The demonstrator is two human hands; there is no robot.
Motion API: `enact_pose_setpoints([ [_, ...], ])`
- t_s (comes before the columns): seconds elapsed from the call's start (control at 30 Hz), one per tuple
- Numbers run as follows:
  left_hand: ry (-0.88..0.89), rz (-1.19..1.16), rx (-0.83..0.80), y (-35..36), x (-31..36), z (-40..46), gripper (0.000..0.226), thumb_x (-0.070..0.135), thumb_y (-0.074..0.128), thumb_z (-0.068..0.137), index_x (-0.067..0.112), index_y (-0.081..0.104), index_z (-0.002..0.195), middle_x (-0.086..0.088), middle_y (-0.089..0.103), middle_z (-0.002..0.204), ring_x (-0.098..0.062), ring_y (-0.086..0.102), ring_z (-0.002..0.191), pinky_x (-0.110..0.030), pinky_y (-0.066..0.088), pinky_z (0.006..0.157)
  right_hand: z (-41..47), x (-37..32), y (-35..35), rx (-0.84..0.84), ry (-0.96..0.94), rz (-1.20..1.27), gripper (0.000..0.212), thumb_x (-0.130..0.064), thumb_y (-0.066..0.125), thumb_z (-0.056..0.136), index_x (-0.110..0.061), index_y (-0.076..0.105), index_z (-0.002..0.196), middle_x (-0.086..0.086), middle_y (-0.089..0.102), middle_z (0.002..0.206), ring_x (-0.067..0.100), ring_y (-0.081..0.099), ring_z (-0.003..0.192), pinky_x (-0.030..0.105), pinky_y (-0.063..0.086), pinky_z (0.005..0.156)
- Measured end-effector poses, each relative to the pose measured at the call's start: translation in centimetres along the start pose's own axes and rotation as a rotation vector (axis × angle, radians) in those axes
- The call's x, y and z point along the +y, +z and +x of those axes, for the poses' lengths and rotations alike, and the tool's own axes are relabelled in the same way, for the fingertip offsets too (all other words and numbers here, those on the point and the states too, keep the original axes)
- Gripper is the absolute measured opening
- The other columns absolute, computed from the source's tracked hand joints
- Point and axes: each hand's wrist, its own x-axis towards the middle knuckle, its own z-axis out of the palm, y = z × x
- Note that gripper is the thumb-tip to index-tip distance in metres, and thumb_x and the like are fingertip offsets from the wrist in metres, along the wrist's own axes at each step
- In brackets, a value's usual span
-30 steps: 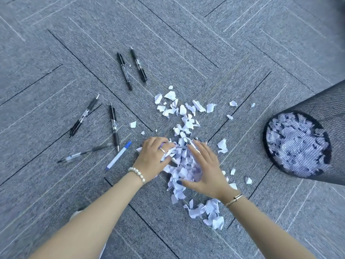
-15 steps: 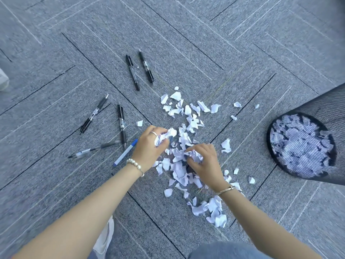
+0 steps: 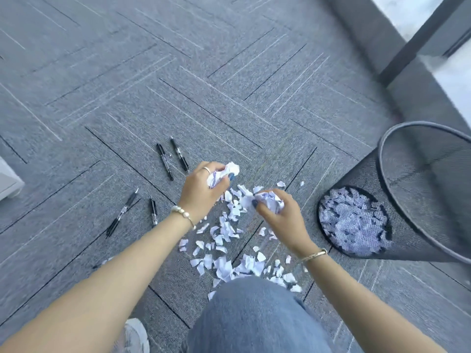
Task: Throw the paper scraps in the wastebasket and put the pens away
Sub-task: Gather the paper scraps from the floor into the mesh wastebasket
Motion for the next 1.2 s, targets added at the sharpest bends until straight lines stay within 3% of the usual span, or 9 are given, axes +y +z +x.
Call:
enact_pose_setpoints([
  [0.1, 0.036, 0.000, 0.009, -1.2, 2.8, 1.3, 0.037, 0.030, 0.055, 0.086, 0.006, 0.057, 0.113, -0.006, 0.058, 0.110, -0.010, 0.051, 0.082, -0.002, 0.034, 0.067, -0.6, -3.2, -2.5, 0.038, 0.019, 0.108, 0.039, -0.028, 0.063, 0.083, -0.021, 0.050, 0.119, 0.010, 0.057, 0.111, -0.002, 0.041, 0.045, 0.012, 0.038, 0.042],
  [0.17, 0.073, 0.005, 0.019, -1.8, 4.7, 1.9, 0.034, 0.026, 0.055, 0.087, 0.005, 0.056, 0.113, -0.009, 0.059, 0.110, -0.009, 0.051, 0.089, -0.004, 0.034, 0.069, -1.1, -4.8, -4.1, 0.076, -0.010, 0.200, 0.027, -0.023, 0.063, 0.083, -0.022, 0.054, 0.109, 0.004, 0.058, 0.091, 0.002, 0.039, 0.039, 0.015, 0.037, 0.041],
  [0.33, 0.205, -0.045, -0.002, -2.0, 10.3, 2.7, 0.058, 0.053, 0.045, 0.078, 0.007, 0.058, 0.110, 0.001, 0.058, 0.101, -0.007, 0.051, 0.090, -0.003, 0.034, 0.070, -2.5, -7.0, -8.1, 0.163, -0.072, 0.333, 0.016, -0.031, 0.065, 0.081, -0.017, 0.062, 0.089, 0.016, 0.062, 0.074, 0.018, 0.044, 0.051, 0.028, 0.038, 0.046],
  [0.47, 0.296, -0.139, -0.047, -0.6, 14.8, 4.1, 0.031, 0.035, 0.057, 0.084, 0.010, 0.061, 0.102, 0.005, 0.057, 0.087, -0.010, 0.051, 0.077, -0.016, 0.036, 0.064, -3.7, -8.0, -12.4, 0.333, -0.152, 0.339, 0.004, -0.018, 0.066, 0.084, -0.016, 0.063, 0.080, -0.003, 0.062, 0.071, 0.005, 0.052, 0.059, 0.014, 0.040, 0.055],
  [0.6, 0.339, -0.197, -0.098, 2.7, 19.2, 5.5, 0.025, 0.027, 0.060, 0.083, 0.009, 0.061, 0.101, -0.003, 0.059, 0.090, -0.012, 0.052, 0.076, -0.008, 0.034, 0.062, -4.7, -7.3, -17.2, 0.486, -0.154, 0.288, 0.009, -0.012, 0.062, 0.085, -0.017, 0.063, 0.078, -0.011, 0.057, 0.062, 0.001, 0.048, 0.054, 0.013, 0.038, 0.051],
  [0.8, 0.412, -0.208, -0.206, 9.7, 24.8, 5.9, 0.029, 0.027, 0.059, 0.084, 0.006, 0.061, 0.103, -0.010, 0.062, 0.102, -0.011, 0.050, 0.084, -0.007, 0.032, 0.062, -5.7, -3.1, -23.6, 0.583, -0.080, 0.280, 0.006, -0.020, 0.067, 0.082, -0.022, 0.065, 0.087, -0.005, 0.061, 0.068, 0.012, 0.047, 0.057, 0.026, 0.037, 0.051],
  [0.97, 0.400, -0.145, -0.335, 15.2, 26.6, 5.4, 0.031, 0.028, 0.056, 0.086, 0.011, 0.059, 0.111, -0.008, 0.062, 0.110, -0.021, 0.058, 0.088, -0.021, 0.041, 0.070, -6.2, 1.7, -26.0, 0.624, 0.066, 0.167, 0.049, -0.042, 0.070, 0.076, -0.040, 0.048, 0.120, -0.007, 0.064, 0.102, 0.012, 0.062, 0.079, 0.033, 0.054, 0.068],
  [1.07, 0.403, -0.128, -0.383, 17.3, 26.4, 5.2, 0.033, 0.029, 0.056, 0.085, 0.017, 0.058, 0.115, -0.004, 0.063, 0.113, -0.026, 0.062, 0.088, -0.020, 0.042, 0.062, -6.7, 2.8, -26.0, 0.605, 0.069, 0.151, 0.056, -0.038, 0.067, 0.080, -0.042, 0.040, 0.128, -0.009, 0.058, 0.107, 0.010, 0.062, 0.093, 0.020, 0.052, 0.068],
  [1.2, 0.430, -0.168, -0.413, 18.4, 25.6, 6.0, 0.043, 0.036, 0.058, 0.079, 0.027, 0.054, 0.121, 0.005, 0.057, 0.125, -0.012, 0.049, 0.117, -0.028, 0.042, 0.096, -6.4, 3.5, -26.2, 0.630, 0.025, 0.087, 0.050, -0.036, 0.069, 0.079, -0.034, 0.049, 0.124, -0.010, 0.054, 0.126, 0.013, 0.052, 0.116, 0.019, 0.042, 0.083],
])
